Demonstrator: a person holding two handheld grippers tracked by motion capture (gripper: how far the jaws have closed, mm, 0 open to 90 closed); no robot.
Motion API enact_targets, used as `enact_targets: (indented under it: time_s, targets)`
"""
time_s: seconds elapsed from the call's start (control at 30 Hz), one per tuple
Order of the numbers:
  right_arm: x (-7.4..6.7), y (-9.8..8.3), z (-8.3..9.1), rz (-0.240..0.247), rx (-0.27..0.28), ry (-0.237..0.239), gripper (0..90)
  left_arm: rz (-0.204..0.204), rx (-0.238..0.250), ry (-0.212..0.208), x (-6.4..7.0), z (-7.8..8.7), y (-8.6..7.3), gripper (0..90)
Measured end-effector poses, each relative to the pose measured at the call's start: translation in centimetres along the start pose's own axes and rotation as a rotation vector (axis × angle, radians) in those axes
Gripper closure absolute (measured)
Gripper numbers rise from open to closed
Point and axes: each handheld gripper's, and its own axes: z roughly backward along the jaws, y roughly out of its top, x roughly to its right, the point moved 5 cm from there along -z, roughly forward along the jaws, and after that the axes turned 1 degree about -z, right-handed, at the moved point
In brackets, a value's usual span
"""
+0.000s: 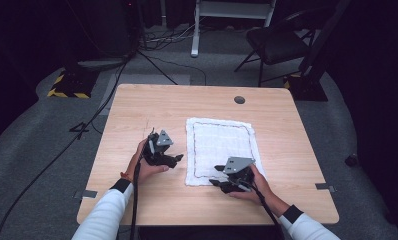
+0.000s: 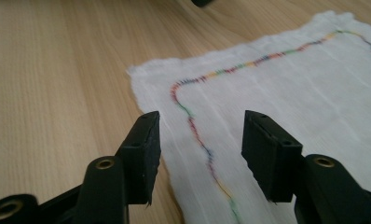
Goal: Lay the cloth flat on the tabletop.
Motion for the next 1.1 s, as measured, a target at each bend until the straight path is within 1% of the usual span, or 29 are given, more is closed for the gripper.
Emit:
enact_targets:
  time_s: [0.03, 0.07, 0.13, 0.17, 0.2, 0.23, 0.3, 0.33, 0.4, 0.47, 0.53, 0.6, 0.63, 0.67, 0.73, 0.77, 0.8, 0.83, 0.93, 1.0, 1.1]
  targets:
    - [-0.4, 0.4, -0.5, 0.008, 0.002, 0.011, 48.0, -0.003, 0.002, 0.000, -0.1, -0.2, 0.2, 20.9]
    - [-0.7, 0.7, -1.0, 0.017, 0.003, 0.028, 48.3, -0.007, 0.007, 0.010, -0.2, -0.3, 0.5, 20.9]
    - [-1.5, 1.3, -1.9, 0.041, 0.001, 0.044, 49.0, -0.022, 0.026, 0.034, -0.2, -0.4, 0.9, 22.0]
    - [-1.8, 1.6, -2.4, 0.046, -0.001, 0.055, 48.9, -0.019, 0.017, 0.026, -0.3, -0.6, 1.1, 22.6]
    - [-2.1, 1.9, -2.8, 0.049, -0.001, 0.069, 49.0, -0.008, 0.015, 0.012, -0.4, -0.7, 1.3, 21.7]
    - [-2.4, 2.1, -3.2, 0.052, -0.002, 0.076, 49.1, 0.003, 0.022, 0.004, -0.5, -0.8, 1.6, 21.4]
    - [-2.8, 2.6, -4.0, 0.058, -0.004, 0.081, 49.6, 0.008, 0.038, 0.010, -0.6, -1.1, 1.9, 21.5]
    - [-2.9, 2.8, -4.4, 0.061, -0.005, 0.082, 50.3, -0.005, 0.040, 0.020, -0.6, -1.2, 2.1, 21.9]
    - [-3.0, 3.0, -5.1, 0.067, -0.006, 0.079, 50.7, -0.006, 0.026, 0.015, -0.7, -1.7, 2.3, 21.7]
    - [-3.0, 3.1, -5.8, 0.063, -0.011, 0.078, 51.1, -0.007, 0.023, 0.012, -0.8, -1.9, 2.5, 21.5]
    - [-2.9, 3.1, -6.3, 0.055, -0.022, 0.066, 52.2, 0.003, 0.033, 0.014, -1.0, -2.1, 2.9, 21.5]
    - [-2.8, 3.0, -6.9, 0.052, -0.035, 0.047, 53.0, 0.013, 0.053, 0.030, -1.4, -2.1, 3.3, 22.1]
    - [-2.8, 2.9, -7.2, 0.047, -0.042, 0.042, 54.0, 0.030, 0.049, 0.019, -1.6, -2.3, 3.5, 22.1]
    - [-2.8, 2.9, -7.2, 0.040, -0.038, 0.043, 56.8, 0.043, 0.046, 0.015, -1.7, -2.4, 3.7, 21.7]
    - [-2.8, 2.9, -7.3, 0.040, -0.036, 0.024, 63.1, 0.058, 0.052, 0.027, -2.1, -2.7, 4.0, 21.7]
    - [-2.8, 2.9, -7.2, 0.045, -0.041, 0.014, 66.5, 0.059, 0.052, 0.038, -2.3, -2.8, 4.1, 22.0]
    - [-2.7, 2.9, -7.1, 0.047, -0.045, 0.004, 69.2, 0.063, 0.049, 0.037, -2.4, -3.0, 4.3, 21.9]
    - [-2.6, 2.8, -7.1, 0.040, -0.047, 0.001, 72.2, 0.064, 0.048, 0.049, -2.6, -3.3, 4.4, 21.8]
    - [-2.5, 2.7, -7.0, 0.035, -0.053, -0.013, 80.6, 0.067, 0.040, 0.062, -3.0, -4.0, 4.8, 21.8]
    - [-2.4, 2.7, -6.9, 0.032, -0.052, -0.015, 84.1, 0.067, 0.039, 0.077, -3.3, -4.5, 4.9, 21.8]
    - [-2.7, 2.8, -6.8, 0.036, -0.050, -0.006, 85.7, 0.094, 0.030, 0.075, -3.7, -5.3, 5.1, 21.6]
